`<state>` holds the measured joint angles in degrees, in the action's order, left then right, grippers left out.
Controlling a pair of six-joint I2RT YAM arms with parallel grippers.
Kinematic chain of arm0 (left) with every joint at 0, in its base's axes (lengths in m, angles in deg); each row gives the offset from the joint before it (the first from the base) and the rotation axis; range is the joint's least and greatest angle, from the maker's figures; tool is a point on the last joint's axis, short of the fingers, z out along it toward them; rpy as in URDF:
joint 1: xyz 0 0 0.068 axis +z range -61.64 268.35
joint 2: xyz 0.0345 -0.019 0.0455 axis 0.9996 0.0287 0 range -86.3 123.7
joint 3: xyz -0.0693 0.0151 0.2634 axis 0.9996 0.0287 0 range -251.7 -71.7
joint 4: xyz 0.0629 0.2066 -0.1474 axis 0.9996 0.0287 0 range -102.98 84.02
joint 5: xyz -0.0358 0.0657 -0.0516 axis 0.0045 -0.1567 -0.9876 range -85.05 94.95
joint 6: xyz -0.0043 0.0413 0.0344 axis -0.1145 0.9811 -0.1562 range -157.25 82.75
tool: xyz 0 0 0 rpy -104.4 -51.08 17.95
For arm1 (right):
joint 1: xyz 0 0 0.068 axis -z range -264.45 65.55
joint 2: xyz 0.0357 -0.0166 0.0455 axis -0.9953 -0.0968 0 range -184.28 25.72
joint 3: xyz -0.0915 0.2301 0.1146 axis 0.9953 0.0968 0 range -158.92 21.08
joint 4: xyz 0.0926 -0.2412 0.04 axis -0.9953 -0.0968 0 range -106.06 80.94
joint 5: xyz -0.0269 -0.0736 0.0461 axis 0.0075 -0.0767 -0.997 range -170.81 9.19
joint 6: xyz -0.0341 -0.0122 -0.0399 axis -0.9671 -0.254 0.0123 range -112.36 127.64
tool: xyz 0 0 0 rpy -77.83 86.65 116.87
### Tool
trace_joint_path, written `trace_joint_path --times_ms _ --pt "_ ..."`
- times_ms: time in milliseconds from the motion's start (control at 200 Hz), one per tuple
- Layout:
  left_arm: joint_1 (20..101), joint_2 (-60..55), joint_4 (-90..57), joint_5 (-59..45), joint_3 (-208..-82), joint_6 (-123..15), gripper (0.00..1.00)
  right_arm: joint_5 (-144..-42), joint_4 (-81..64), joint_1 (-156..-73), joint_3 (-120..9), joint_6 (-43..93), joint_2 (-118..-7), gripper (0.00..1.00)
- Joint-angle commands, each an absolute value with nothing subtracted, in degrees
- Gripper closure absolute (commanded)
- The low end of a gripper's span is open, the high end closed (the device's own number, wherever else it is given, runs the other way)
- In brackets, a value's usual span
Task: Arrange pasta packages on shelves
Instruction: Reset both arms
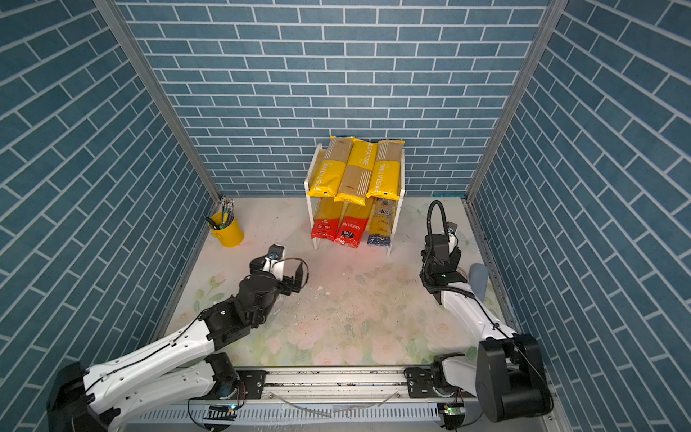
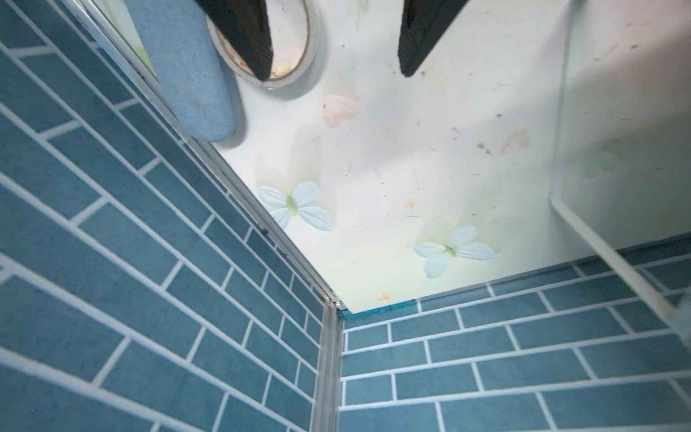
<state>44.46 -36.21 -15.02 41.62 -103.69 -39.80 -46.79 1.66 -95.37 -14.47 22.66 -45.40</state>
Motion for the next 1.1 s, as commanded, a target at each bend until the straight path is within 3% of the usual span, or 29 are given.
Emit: trace_joint_path --times_ms 0,145,305,460,610,765,895,925,955,990,1035,1095 --pt "54.7 -35.9 -19.0 44.3 -99.9 -30.5 0.00 -43.9 17.1 -93.6 -10.6 15.9 -49.6 0.44" --pt "65.3 -28.8 -35.4 48.2 -95.5 -28.3 0.00 -46.2 20.6 -92.4 -10.2 14.6 -51.6 0.43" --pt "72.3 -20.9 -49.3 36.8 -91.8 -30.1 0.00 -47.5 17.9 -91.8 -7.8 12.1 -50.0 0.44" --pt "77.2 -12.3 -62.3 32.9 -89.3 -30.2 0.00 -50.0 28.0 -91.1 -4.5 11.9 -55.2 0.45" --pt "80.4 -4.2 -66.5 26.7 -89.9 -31.7 0.00 -51.2 43.6 -90.3 -0.2 9.0 -60.0 0.44" --pt "80.6 3.2 -74.3 27.0 -89.8 -31.3 0.00 -55.5 43.3 -90.0 0.4 8.9 -59.4 0.41" --pt "83.5 1.6 -66.3 23.9 -92.4 -35.1 0.00 -57.5 44.7 -88.9 1.5 9.8 -59.1 0.39" --pt "84.7 1.2 -65.2 22.4 -92.4 -36.1 0.00 -58.8 44.7 -88.4 1.7 10.0 -59.0 0.35" --pt "85.0 1.6 -67.6 21.6 -91.5 -35.8 0.00 -60.9 45.1 -87.7 2.0 10.4 -59.2 0.24" --pt "85.1 1.5 -68.3 21.4 -91.1 -35.9 0.00 -64.3 45.5 -86.4 2.4 11.1 -59.9 0.03" --pt "85.1 1.3 -67.4 21.3 -91.2 -36.2 0.00 -65.5 55.0 -85.4 3.7 10.3 -64.9 0.01" --pt "85.1 1.4 -67.8 21.3 -91.2 -36.0 0.00 -65.3 47.5 -85.1 2.8 12.3 -61.8 0.01"
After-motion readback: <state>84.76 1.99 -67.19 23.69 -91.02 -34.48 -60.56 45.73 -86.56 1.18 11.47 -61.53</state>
